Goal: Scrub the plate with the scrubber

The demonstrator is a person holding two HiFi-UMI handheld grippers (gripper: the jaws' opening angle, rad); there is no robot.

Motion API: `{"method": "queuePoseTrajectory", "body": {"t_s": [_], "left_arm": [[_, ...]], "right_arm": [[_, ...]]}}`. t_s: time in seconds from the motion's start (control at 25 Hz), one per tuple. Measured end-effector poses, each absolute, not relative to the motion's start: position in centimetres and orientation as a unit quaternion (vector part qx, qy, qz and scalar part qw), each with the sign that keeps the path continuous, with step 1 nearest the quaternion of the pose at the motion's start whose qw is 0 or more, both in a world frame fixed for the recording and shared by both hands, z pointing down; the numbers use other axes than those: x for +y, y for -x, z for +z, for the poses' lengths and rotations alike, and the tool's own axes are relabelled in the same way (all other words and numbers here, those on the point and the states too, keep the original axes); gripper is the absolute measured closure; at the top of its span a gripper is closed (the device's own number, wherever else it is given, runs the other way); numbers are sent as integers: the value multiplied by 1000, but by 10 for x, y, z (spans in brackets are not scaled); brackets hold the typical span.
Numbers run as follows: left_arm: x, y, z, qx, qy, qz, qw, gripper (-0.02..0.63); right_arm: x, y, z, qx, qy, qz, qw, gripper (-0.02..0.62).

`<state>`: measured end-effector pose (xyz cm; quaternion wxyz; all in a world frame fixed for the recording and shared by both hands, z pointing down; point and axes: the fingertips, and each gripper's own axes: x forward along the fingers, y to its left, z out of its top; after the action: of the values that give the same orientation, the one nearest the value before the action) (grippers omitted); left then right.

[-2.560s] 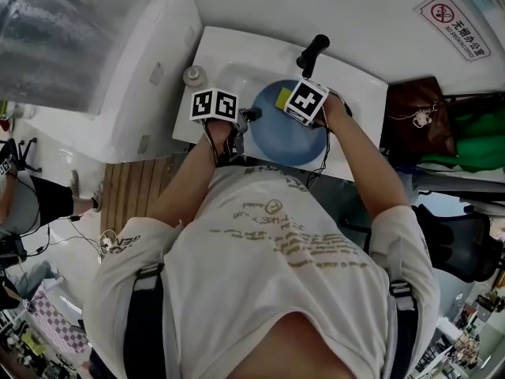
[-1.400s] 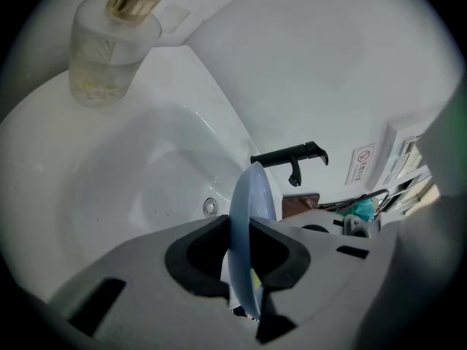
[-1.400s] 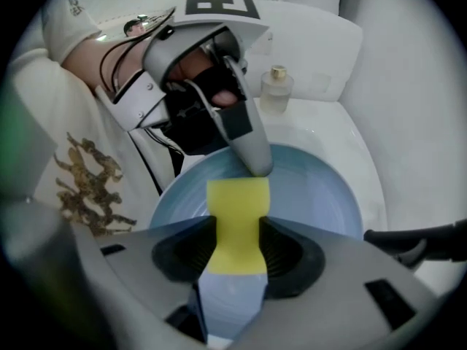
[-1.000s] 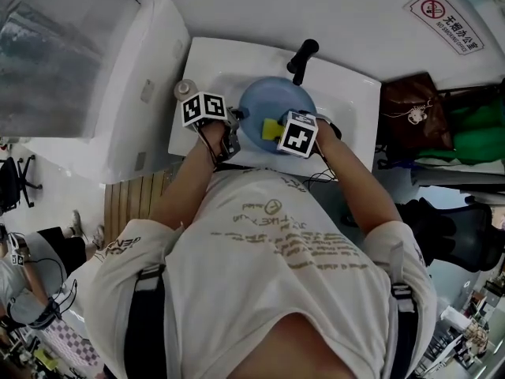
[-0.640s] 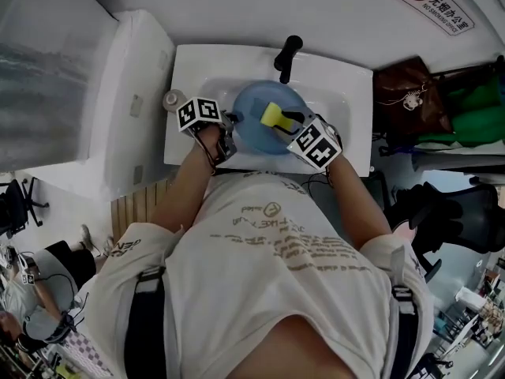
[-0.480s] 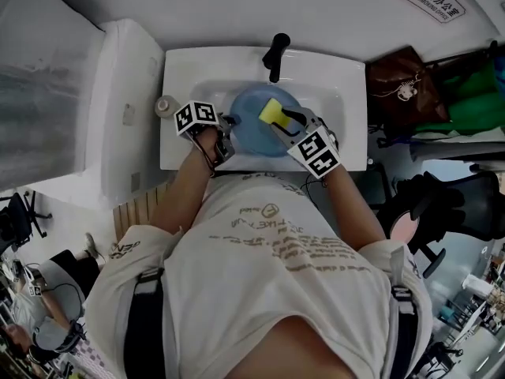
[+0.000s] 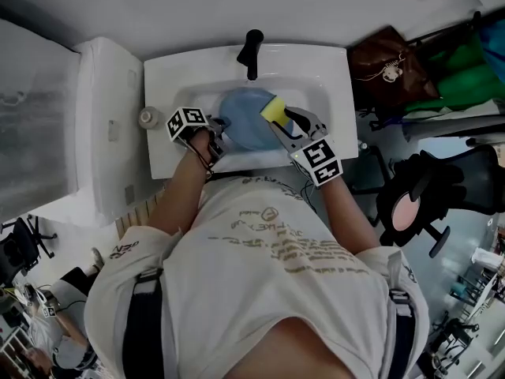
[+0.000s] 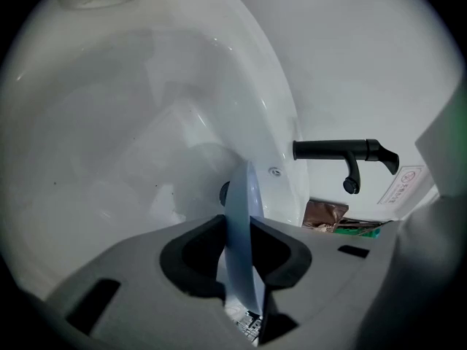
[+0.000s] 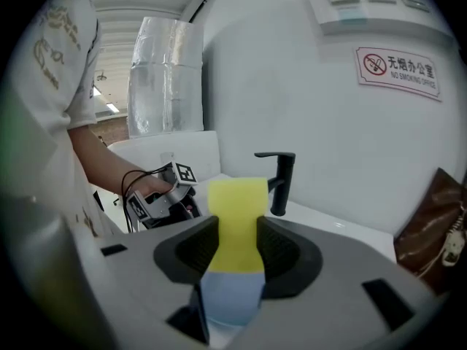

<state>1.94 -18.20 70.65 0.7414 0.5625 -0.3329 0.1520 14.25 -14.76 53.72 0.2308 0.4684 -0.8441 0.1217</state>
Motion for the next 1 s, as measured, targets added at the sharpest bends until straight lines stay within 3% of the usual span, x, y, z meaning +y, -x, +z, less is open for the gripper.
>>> {"method": "queuePoseTrajectory", "body": {"t_s": [0.36, 0.52, 0.68, 0.92, 1.0], "left_arm": [[-173, -13, 722, -355, -520, 125, 767, 512], [-174, -12, 716, -357, -531, 116, 759, 415], [-174, -3, 710, -378, -539, 118, 743, 388], [-186, 13, 688, -409, -616, 170, 651, 390], [-195, 21, 672, -429, -656, 193, 591, 481]], "right_arm": [[-131, -145, 537, -839, -479, 123, 226, 423], [-125, -142, 529, -843, -484, 114, 204, 423], [-118, -141, 525, -844, -489, 104, 196, 423], [-121, -145, 521, -838, -504, 94, 189, 423], [-125, -144, 517, -836, -511, 87, 181, 423]]}}
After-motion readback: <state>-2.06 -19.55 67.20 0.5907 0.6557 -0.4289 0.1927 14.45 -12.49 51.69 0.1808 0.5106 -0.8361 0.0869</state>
